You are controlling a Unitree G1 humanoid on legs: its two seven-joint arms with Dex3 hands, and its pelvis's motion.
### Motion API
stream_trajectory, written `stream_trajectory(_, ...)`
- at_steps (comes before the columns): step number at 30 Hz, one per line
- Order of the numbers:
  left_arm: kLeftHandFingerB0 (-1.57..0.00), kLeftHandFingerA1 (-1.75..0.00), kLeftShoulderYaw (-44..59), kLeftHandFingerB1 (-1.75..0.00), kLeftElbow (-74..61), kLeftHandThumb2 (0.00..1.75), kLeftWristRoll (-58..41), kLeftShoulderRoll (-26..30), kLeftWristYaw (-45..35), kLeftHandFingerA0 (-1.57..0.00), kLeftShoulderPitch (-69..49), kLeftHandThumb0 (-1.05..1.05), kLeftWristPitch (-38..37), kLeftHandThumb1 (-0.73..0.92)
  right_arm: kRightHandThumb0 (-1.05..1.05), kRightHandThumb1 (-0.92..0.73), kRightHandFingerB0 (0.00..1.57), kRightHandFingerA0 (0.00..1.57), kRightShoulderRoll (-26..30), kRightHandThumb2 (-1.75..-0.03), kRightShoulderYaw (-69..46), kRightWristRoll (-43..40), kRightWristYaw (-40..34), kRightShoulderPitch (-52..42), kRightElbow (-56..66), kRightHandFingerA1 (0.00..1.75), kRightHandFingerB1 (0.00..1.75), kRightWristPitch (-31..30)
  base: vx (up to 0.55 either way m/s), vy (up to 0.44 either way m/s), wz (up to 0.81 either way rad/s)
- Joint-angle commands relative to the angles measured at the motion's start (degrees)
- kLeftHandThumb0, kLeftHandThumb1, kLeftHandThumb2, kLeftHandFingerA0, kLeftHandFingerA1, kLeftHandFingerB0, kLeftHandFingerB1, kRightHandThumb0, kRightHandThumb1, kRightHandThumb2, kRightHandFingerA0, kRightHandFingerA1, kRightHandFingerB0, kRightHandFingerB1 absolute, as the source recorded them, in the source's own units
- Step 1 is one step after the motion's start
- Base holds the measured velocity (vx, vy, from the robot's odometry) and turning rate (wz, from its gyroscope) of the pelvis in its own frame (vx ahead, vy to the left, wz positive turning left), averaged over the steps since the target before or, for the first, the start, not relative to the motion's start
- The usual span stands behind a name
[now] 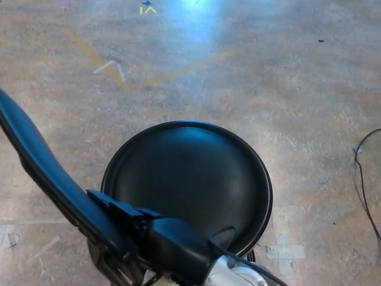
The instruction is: Use the right hand to rotate the back of the chair to its left.
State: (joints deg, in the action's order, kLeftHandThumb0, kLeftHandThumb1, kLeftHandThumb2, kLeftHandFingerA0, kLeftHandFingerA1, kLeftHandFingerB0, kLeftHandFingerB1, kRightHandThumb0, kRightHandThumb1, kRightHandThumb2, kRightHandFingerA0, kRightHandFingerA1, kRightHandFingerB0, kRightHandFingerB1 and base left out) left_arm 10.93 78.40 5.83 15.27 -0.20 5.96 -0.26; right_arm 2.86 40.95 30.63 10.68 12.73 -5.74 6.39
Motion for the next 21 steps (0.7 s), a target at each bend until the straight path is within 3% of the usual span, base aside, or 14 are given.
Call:
stream_trajectory(1,-0.52,-0.48,0.09,-0.41,0.16,0.67,0.35,0.31,0.05,-0.60,-0.67,-0.60,0.09,0.89,-1.05,-0.62,0.00,0.00,-1.50,-0.61,4.56,2.58,1.38,0.77,-1.03,0.00,0.00,1.30,0.00,0.000,0.00)
stream_trajectory(8,-0.53,-0.51,0.29,-0.43,0.05,0.67,0.08,0.22,0.03,-0.59,-0.57,-0.60,-0.10,0.90,-1.05,-0.62,0.00,0.00,0.52,-0.60,3.53,0.82,-0.10,-0.77,-1.61,0.00,0.00,2.31,0.00,0.000,0.00)
stream_trajectory(9,-0.52,-0.48,0.32,-0.41,0.12,0.67,0.14,0.22,0.21,-0.59,-0.60,-0.59,0.12,0.89,-1.02,-0.56,0.00,0.00,1.89,-1.00,2.62,0.27,0.06,-2.05,0.60,0.16,0.00,1.86,0.00,0.000,0.00)
stream_trajectory(10,-0.52,-0.49,0.35,-0.41,0.13,0.67,0.13,0.17,0.20,-0.59,-0.67,-0.60,0.09,0.89,-0.99,-0.54,0.00,0.00,2.50,-0.99,1.93,-0.26,0.19,-2.86,2.23,0.24,0.00,1.32,0.00,0.000,0.00)
stream_trajectory(11,-0.54,-0.49,0.40,-0.41,0.15,0.67,0.13,0.14,0.24,-0.60,-0.73,-0.59,0.10,0.89,-0.96,-0.52,0.03,0.12,3.45,-0.96,1.01,-0.78,0.39,-3.82,4.04,0.58,0.20,0.88,0.00,0.000,0.00)
stream_trajectory(12,-0.54,-0.49,0.44,-0.41,0.16,0.67,0.13,0.12,0.30,-0.60,-0.76,-0.59,0.14,0.89,-0.96,-0.52,0.03,0.12,4.39,-0.96,0.18,-1.18,0.61,-4.67,5.58,0.58,0.20,0.58,0.00,0.000,0.00)
stream_trajectory(13,-0.54,-0.50,0.37,-0.42,0.15,0.67,0.21,0.10,0.31,-0.60,-0.75,-0.60,0.10,0.89,-0.95,-0.52,0.06,0.22,5.33,-0.96,-0.92,-1.51,-0.19,-5.66,6.65,0.61,0.41,1.32,0.00,0.000,0.00)
stream_trajectory(15,-0.53,-0.49,0.21,-0.41,0.13,0.67,0.39,0.06,0.23,-0.60,-0.64,-0.60,0.14,0.89,-0.95,-0.51,0.06,0.19,7.20,-0.94,-3.35,-2.36,-2.13,-7.74,8.37,0.60,0.43,3.48,0.00,0.000,0.03)
stream_trajectory(16,-0.53,-0.47,0.26,-0.41,0.15,0.67,0.36,0.07,0.15,-0.58,-0.61,-0.59,0.13,0.89,-0.42,-0.17,0.00,0.07,8.27,-0.90,-4.91,-3.67,-1.94,-9.07,9.58,0.55,0.52,4.00,0.00,0.000,0.00)
stream_trajectory(18,-0.53,-0.46,0.46,-0.41,0.17,0.67,0.18,0.04,0.11,-0.58,-0.63,-0.59,0.14,0.88,-0.42,-0.17,0.00,0.06,9.42,-0.90,-6.56,-5.04,-1.77,-10.37,10.53,0.55,0.52,5.17,0.00,0.000,0.00)
stream_trajectory(19,-0.54,-0.47,0.43,-0.41,0.18,0.67,0.22,0.04,0.15,-0.59,-0.62,-0.60,0.18,0.89,-0.97,-0.66,0.05,0.10,10.79,-0.61,-8.33,-6.94,-1.32,-11.62,11.54,0.57,0.37,6.36,0.00,0.000,0.00)
stream_trajectory(20,-0.54,-0.47,0.31,-0.41,0.18,0.67,0.37,0.05,0.21,-0.59,-0.60,-0.60,0.21,0.89,-0.97,-0.66,0.05,0.10,12.02,-0.61,-9.97,-8.82,-0.67,-12.75,12.51,0.57,0.37,7.32,0.00,0.000,0.00)
stream_trajectory(21,-0.53,-0.49,0.78,-0.41,0.16,0.66,-0.11,-0.08,0.17,-0.59,-0.68,-0.59,0.14,0.89,-0.98,-0.53,0.07,0.10,14.17,-0.89,-12.46,-10.08,-0.20,-14.02,13.91,0.59,0.28,8.47,0.00,0.000,0.00)
